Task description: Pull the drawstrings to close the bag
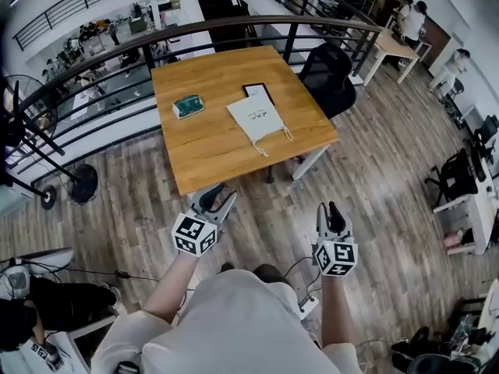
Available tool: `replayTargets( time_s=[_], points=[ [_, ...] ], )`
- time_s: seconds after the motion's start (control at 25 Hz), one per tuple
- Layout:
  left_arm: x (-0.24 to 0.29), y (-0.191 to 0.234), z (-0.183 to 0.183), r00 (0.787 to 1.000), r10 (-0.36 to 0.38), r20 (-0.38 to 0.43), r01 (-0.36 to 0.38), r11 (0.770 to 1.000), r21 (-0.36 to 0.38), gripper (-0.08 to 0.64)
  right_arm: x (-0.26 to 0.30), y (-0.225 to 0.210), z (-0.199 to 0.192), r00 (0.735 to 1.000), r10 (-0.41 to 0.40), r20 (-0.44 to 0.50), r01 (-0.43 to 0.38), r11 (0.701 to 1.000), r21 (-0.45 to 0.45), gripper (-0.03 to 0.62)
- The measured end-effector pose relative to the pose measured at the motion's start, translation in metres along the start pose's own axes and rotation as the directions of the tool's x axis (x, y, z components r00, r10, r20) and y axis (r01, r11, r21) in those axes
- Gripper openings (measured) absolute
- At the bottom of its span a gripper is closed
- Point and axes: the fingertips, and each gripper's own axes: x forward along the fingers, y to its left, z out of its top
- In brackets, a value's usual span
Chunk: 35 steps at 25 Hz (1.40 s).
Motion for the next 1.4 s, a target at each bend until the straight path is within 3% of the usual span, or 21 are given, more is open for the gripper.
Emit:
replayTargets(
  time_s=[0.56, 1.4],
  points=[
    [0.041, 0.013, -0.01, 0.999, 0.012, -0.042, -0.013, 1.0, -0.015, 0.144, 0.041, -0.024, -0.011, 0.999, 0.021, -0.034, -0.02, 0.999, 0.027, 0.089],
    [0.173, -0.004, -0.004, 0.986, 0.163, -0.047, -0.164, 0.986, -0.019, 0.144, 0.152, -0.148, -0.008, 0.981, 0.186, -0.058, -0.185, 0.982, 0.024, 0.089]
  ],
)
